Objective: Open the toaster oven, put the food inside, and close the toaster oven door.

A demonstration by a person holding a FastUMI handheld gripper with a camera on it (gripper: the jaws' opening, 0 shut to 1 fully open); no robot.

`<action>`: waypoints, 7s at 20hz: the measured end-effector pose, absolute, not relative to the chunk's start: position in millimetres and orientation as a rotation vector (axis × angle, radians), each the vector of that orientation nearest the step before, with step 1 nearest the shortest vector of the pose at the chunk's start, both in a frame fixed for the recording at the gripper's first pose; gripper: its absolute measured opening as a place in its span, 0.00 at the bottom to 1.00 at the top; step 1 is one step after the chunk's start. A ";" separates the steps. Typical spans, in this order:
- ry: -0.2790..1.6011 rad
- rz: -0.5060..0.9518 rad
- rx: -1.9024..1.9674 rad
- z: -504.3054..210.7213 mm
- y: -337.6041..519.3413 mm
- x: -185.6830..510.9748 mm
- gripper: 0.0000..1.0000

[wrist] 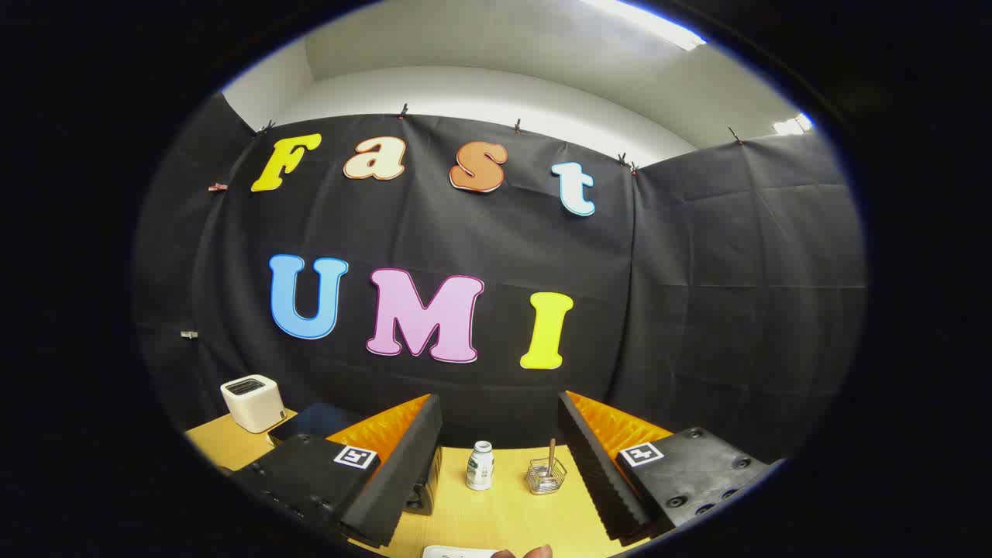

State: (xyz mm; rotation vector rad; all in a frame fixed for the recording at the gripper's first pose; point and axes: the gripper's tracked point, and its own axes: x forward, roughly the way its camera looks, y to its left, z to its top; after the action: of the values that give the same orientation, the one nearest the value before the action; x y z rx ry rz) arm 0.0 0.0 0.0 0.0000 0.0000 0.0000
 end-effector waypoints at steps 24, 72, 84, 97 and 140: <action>0.018 0.007 0.001 -2.5 16.2 -5.6 0.98; 0.564 0.112 0.037 -304.4 312.8 -10.8 0.99; 0.749 0.128 -0.005 -372.5 300.3 -74.9 0.99; 0.894 0.402 0.100 -380.7 311.4 -116.4 0.99; 1.494 0.337 0.144 -486.6 -28.2 -105.2 0.08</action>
State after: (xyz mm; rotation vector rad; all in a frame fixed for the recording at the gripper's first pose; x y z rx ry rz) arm -105.2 -28.2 -486.6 0.1436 1.4940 0.3370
